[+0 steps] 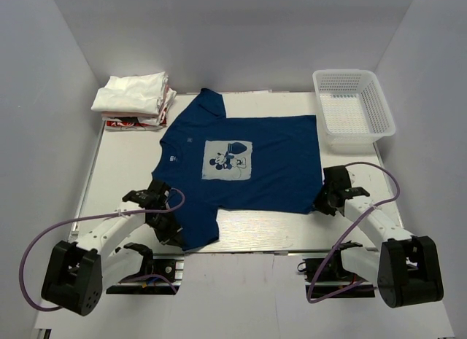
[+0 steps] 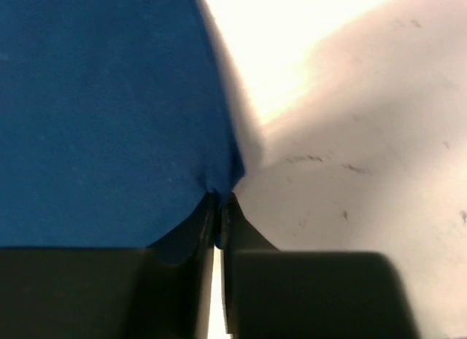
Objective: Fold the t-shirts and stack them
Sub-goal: Grap the side of the flattened tshirt closest away from the robot with both arms, then fold the flattened tshirt in 1/3 of the way
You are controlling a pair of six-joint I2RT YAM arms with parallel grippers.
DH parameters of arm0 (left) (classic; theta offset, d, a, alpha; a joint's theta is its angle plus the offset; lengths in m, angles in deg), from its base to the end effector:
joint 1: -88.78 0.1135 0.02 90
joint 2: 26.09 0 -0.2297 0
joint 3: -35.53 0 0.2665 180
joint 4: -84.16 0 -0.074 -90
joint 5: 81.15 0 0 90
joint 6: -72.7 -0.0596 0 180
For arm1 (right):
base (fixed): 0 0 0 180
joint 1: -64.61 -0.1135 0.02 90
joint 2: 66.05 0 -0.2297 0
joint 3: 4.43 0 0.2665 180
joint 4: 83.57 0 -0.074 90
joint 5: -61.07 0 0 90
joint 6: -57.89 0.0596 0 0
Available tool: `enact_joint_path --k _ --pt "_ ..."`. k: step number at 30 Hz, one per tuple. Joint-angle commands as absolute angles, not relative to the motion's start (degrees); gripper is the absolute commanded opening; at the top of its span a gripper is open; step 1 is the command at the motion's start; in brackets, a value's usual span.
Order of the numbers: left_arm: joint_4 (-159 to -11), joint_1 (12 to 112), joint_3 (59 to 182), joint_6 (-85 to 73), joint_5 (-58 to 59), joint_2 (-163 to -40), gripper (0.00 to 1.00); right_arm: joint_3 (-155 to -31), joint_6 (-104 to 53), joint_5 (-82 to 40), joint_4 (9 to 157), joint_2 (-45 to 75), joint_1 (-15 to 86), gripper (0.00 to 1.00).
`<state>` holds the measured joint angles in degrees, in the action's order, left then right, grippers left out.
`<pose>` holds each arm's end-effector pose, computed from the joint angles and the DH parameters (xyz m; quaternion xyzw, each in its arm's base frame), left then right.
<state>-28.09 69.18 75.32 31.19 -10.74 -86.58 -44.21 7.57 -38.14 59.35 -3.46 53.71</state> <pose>0.1437 -0.0724 0.0891 0.2436 -0.9548 0.1484 0.0842 0.2243 0.0335 0.0992 0.2594 0.9272 0.0405 0.2672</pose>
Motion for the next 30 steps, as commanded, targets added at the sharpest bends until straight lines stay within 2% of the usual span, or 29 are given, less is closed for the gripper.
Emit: enact_joint_path --k 1,7,16,21,26,30 --pt "-25.1 68.2 75.6 31.2 -15.2 -81.8 0.00 -43.9 7.5 -41.0 54.4 -5.7 54.4 0.02" --pt "-29.0 67.6 80.8 29.5 -15.2 -83.7 0.00 -44.1 3.6 -37.0 57.0 -8.3 54.3 0.00" --pt "-41.0 68.3 93.4 26.2 -12.5 -93.4 0.00 -50.7 -2.7 -32.1 63.6 -3.1 54.3 0.00" --pt "-43.6 68.8 104.6 24.9 -8.5 -102.6 0.00 -56.7 -2.5 -32.5 63.7 0.8 54.4 0.00" --pt "-42.6 70.0 116.8 24.3 0.4 -111.4 0.00 -62.3 -1.3 -33.8 66.2 4.9 54.6 0.00" --pt "-44.7 70.6 124.5 23.1 1.7 -116.7 0.00 -68.4 -0.9 -37.4 65.6 8.8 54.7 0.00"
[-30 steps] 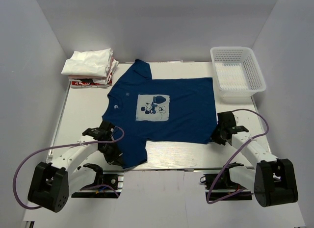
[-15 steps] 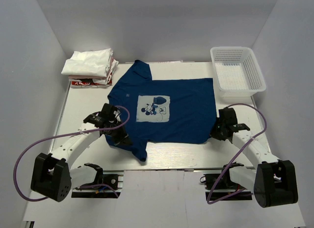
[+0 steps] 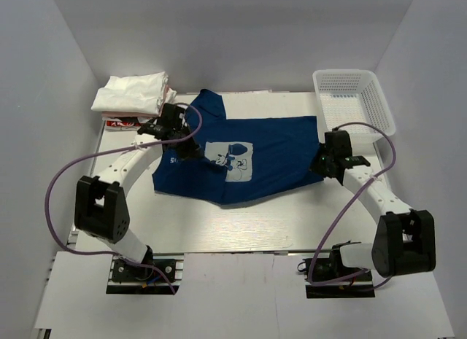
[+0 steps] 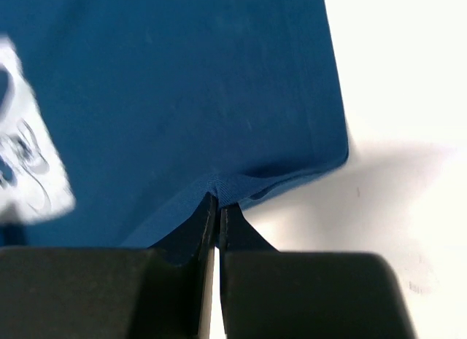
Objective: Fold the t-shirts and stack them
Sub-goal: Fold the flattened tshirt in 1/3 of the way
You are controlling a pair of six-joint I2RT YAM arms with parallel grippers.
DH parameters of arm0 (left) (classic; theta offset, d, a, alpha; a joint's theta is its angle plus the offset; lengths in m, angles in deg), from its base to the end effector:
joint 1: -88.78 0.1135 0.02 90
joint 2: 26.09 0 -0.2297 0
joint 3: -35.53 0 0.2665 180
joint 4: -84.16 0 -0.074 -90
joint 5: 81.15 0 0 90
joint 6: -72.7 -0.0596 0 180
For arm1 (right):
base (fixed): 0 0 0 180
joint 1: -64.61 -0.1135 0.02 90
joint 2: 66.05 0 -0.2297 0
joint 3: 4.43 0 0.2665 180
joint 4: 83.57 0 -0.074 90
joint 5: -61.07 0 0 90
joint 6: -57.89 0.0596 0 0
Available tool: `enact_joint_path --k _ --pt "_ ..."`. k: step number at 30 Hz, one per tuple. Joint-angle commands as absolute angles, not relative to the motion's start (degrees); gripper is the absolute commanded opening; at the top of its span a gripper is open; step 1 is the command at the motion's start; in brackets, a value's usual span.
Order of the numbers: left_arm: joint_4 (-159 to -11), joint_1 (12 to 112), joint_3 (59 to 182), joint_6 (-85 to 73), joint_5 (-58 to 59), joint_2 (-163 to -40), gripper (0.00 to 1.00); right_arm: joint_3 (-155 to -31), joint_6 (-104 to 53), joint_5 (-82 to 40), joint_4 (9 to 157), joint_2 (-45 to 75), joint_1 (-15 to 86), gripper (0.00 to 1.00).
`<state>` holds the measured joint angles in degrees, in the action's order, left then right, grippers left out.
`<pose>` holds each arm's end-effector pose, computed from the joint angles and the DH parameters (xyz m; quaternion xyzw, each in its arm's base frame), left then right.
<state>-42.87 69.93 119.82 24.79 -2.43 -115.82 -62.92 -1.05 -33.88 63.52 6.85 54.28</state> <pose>0.3309 -0.1253 0.2051 -0.1667 0.9433 -0.2189 0.1855 0.2970 0.0489 0.1687 0.1829 0.9126 0.0909 0.3543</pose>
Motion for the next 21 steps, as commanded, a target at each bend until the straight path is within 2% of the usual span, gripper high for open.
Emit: enact_joint_path --k 1,11,19,20,21 --pt "-45.9 71.1 127.0 22.6 3.0 -117.4 0.00 -69.4 -0.7 -38.2 64.4 9.4 54.8 0.00" --pt "-50.0 73.5 138.4 16.8 9.0 -127.5 0.00 -79.2 -0.9 -44.8 61.5 18.5 56.7 0.00" --pt "-54.0 75.3 145.7 13.6 15.8 -136.5 0.00 -88.9 0.8 -45.4 56.4 31.0 58.1 0.01" --pt "-55.0 75.3 145.7 12.9 15.8 -136.5 0.03 -90.4 1.2 -45.5 56.1 31.4 58.2 0.11" --pt "-58.0 75.9 145.7 11.7 16.4 -137.9 0.25 -91.0 1.2 -45.3 56.2 32.7 58.4 0.42"
